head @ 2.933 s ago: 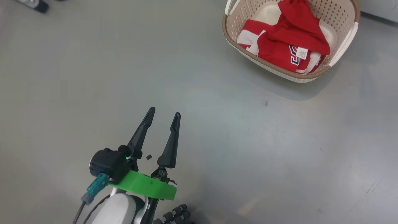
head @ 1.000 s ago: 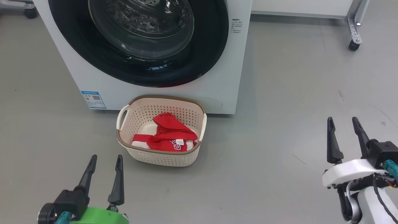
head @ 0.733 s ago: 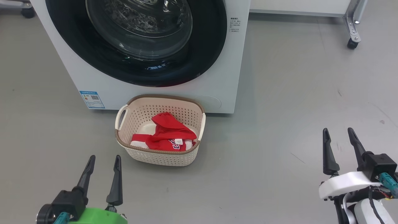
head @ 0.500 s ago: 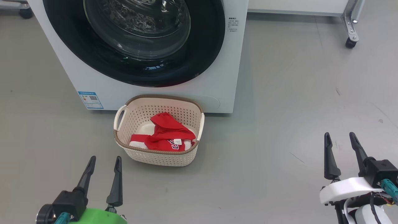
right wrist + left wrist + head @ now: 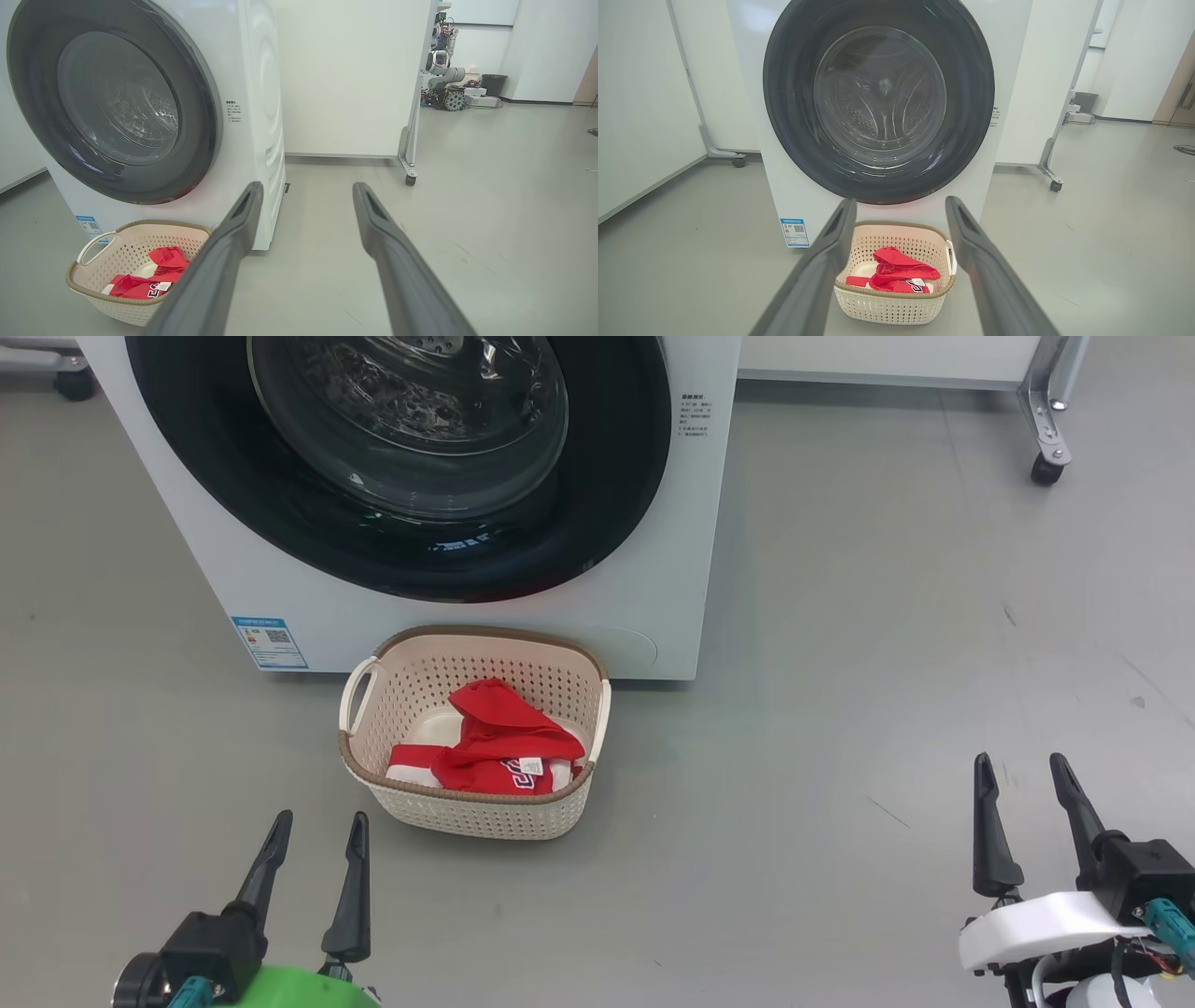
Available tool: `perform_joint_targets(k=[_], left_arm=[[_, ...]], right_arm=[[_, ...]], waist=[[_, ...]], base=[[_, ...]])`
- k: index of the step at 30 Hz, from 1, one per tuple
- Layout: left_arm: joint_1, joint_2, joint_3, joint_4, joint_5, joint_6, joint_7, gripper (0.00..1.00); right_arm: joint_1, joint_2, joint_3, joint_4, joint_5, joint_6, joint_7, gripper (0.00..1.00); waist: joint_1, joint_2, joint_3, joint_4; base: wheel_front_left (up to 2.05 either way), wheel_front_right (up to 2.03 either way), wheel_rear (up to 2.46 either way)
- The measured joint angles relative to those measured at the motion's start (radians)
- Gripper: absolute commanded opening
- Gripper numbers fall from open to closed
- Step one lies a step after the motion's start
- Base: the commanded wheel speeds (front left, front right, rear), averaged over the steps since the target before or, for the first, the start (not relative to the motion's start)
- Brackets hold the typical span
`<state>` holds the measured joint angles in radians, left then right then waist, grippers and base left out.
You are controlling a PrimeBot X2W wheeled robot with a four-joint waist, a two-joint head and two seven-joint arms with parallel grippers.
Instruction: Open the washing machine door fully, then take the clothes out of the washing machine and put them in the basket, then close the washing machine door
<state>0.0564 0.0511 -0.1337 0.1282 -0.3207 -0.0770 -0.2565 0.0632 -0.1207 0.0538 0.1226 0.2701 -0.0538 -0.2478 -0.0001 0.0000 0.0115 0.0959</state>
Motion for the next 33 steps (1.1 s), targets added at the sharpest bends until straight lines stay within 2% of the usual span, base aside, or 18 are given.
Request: perform_joint_targets(k=[33], left_arm=[[0.008,-0.002,-0.003,0.050,0.004,-0.018,0.000,1.00]], right_arm=[[0.047,0.038,-0.029,-0.021,-0.026,0.034,0.000,1.00]], waist=[[0.0000,0.0000,-0.015,-0.005]], base=[[0.00,0.00,0.00]])
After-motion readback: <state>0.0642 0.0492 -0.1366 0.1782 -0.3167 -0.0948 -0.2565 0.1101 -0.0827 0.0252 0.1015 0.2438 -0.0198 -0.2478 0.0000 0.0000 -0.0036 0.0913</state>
